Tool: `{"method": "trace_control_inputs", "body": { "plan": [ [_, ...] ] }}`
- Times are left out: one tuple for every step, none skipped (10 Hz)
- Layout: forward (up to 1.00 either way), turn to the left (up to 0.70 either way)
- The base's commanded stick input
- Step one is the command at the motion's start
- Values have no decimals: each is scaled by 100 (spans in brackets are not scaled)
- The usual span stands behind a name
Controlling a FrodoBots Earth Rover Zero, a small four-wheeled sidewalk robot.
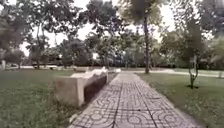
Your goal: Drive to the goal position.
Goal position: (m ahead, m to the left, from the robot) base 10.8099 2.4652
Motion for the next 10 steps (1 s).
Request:
{"method": "trace_control_inputs", "body": {
  "plan": [
    [100,-27],
    [100,-27],
    [100,-27],
    [100,-3],
    [100,0],
    [100,0],
    [100,0],
    [100,0],
    [100,-15],
    [100,-27]
  ]
}}
